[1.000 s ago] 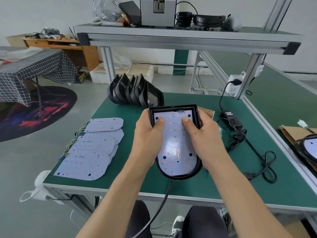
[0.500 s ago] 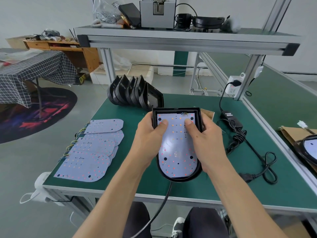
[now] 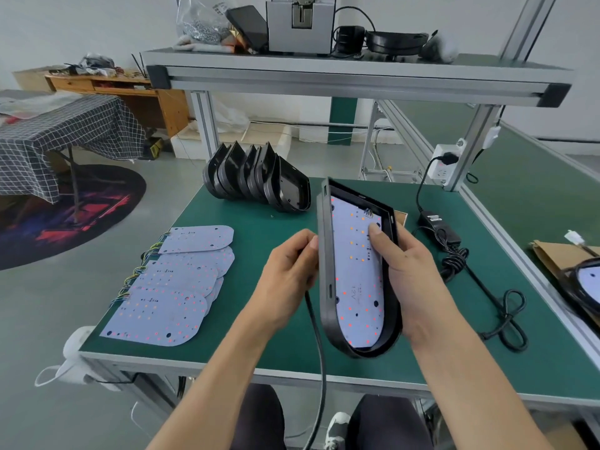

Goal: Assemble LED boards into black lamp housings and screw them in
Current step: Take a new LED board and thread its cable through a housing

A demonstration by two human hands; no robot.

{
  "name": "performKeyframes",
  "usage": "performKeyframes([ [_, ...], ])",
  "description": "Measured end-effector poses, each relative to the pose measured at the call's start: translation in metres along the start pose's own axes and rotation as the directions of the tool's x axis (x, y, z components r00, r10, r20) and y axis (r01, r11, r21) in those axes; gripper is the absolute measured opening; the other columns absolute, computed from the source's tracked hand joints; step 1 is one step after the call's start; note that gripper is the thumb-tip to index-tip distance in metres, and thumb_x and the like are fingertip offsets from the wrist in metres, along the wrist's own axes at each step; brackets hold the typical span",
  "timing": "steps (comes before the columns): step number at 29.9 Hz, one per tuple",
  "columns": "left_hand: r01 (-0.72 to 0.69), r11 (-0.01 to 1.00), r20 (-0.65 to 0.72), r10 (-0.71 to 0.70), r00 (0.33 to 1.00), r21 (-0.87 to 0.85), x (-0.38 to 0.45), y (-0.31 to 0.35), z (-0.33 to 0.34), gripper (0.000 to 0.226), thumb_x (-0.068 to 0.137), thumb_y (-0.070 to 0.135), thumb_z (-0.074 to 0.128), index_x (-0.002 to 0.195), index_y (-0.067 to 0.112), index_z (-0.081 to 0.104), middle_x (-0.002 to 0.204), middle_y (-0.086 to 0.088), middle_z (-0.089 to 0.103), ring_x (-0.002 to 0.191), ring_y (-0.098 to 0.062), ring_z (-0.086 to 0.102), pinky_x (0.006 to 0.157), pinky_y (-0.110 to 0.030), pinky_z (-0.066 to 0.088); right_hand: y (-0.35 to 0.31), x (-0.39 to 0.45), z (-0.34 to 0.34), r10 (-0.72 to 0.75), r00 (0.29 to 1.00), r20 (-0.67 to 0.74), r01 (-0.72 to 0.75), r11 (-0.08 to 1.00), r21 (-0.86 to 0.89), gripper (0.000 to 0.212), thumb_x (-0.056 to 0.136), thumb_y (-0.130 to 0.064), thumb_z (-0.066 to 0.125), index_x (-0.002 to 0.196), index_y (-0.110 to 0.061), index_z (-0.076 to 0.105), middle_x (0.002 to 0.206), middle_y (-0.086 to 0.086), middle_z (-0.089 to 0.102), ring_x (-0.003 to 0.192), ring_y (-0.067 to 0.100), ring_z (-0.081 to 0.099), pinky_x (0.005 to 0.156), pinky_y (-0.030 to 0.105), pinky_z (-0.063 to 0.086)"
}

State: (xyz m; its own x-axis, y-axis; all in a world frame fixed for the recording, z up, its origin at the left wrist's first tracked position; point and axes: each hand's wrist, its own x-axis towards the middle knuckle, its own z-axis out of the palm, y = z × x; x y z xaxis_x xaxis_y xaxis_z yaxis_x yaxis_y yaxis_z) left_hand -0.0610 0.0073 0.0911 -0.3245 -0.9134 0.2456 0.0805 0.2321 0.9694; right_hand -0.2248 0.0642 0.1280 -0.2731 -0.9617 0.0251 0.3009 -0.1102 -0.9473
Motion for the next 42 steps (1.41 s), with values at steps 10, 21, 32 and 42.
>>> performKeyframes([
  [10, -0.035, 0.998, 0.214, 0.024, 0.977, 0.051, 0.001, 0.023, -0.017, 0.020, 0.098, 0.044, 0.060, 0.092, 0.026, 0.064, 0.071, -0.007, 0.045, 0.062, -0.013, 0.035, 0.056, -0.022, 0.030, 0.024, -0.013, -0.016, -0.034, 0.999, 0.029, 0.030, 0.992, 0.126, 0.031, 0.090, -0.038, 0.067, 0.116, -0.025, 0.077, 0.101, -0.004, 0.079, 0.083, 0.011, 0.074, 0.066, 0.025, 0.059],
  [21, -0.130, 0.991, 0.082, 0.126, 0.989, 0.044, 0.002, 0.099, -0.029, 0.024, 0.085, 0.016, 0.083, 0.100, 0.016, 0.066, 0.079, 0.000, 0.077, 0.074, -0.011, 0.072, 0.065, -0.012, 0.048, 0.048, -0.008, -0.030, -0.026, 0.972, 0.233, -0.047, 0.952, 0.303, 0.062, 0.078, -0.031, 0.088, 0.134, -0.015, 0.067, 0.115, 0.012, 0.072, 0.109, 0.036, 0.065, 0.107, 0.054, 0.050],
  [32, -0.204, 0.923, 0.102, 0.180, 0.978, 0.326, 0.007, 0.105, -0.016, 0.008, 0.095, 0.013, 0.073, 0.095, 0.021, 0.075, 0.079, -0.001, 0.076, 0.077, -0.031, 0.070, 0.070, -0.043, 0.056, -0.012, 0.007, -0.039, -0.362, 0.913, 0.188, 0.389, 0.912, -0.131, 0.051, 0.094, -0.008, 0.046, 0.143, -0.013, 0.061, 0.146, 0.005, 0.063, 0.144, 0.024, 0.051, 0.124, 0.052, 0.031],
  [42, -0.147, 0.924, 0.100, 0.118, 0.988, 0.354, 0.013, 0.093, -0.006, 0.015, 0.103, 0.008, 0.056, 0.100, 0.022, 0.051, 0.061, -0.004, 0.060, 0.061, -0.019, 0.052, 0.060, -0.031, 0.044, -0.046, 0.012, 0.009, -0.215, 0.832, 0.512, 0.535, 0.561, -0.632, 0.013, 0.100, -0.039, 0.068, 0.103, -0.049, 0.076, 0.088, -0.026, 0.071, 0.082, 0.006, 0.065, 0.075, 0.023, 0.050],
])
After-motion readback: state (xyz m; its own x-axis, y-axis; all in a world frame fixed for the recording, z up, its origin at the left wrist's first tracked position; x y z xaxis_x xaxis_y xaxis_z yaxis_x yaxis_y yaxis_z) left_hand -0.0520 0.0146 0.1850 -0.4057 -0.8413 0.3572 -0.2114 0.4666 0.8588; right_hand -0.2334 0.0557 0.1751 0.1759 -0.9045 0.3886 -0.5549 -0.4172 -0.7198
